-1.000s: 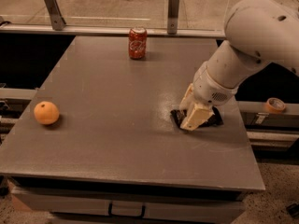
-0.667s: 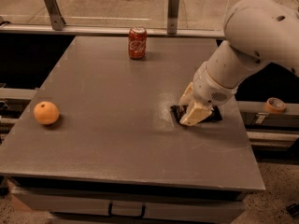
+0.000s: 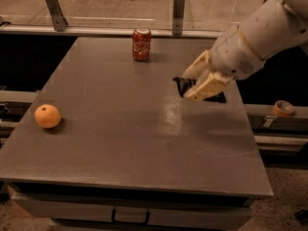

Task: Pick rxbar chocolate

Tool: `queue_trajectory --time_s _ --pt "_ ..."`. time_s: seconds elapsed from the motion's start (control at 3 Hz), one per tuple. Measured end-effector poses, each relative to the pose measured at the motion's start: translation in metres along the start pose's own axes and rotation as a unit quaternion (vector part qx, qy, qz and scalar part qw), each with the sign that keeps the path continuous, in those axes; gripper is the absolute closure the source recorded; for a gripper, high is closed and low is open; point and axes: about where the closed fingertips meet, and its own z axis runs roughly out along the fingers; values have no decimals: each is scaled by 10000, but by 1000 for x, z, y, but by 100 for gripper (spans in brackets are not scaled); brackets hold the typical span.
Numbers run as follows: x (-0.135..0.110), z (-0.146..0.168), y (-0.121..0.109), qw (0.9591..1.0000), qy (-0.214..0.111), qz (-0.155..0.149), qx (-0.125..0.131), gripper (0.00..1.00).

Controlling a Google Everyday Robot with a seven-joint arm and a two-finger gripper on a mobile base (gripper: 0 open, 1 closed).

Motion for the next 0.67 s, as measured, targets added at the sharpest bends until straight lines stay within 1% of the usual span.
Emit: queue_trajectory --time_s 0.33,0.67 --pt "-44 -33 -13 9934 -1145 25 -25 100" --pt "-70 -45 -13 9869 -1611 15 -59 100"
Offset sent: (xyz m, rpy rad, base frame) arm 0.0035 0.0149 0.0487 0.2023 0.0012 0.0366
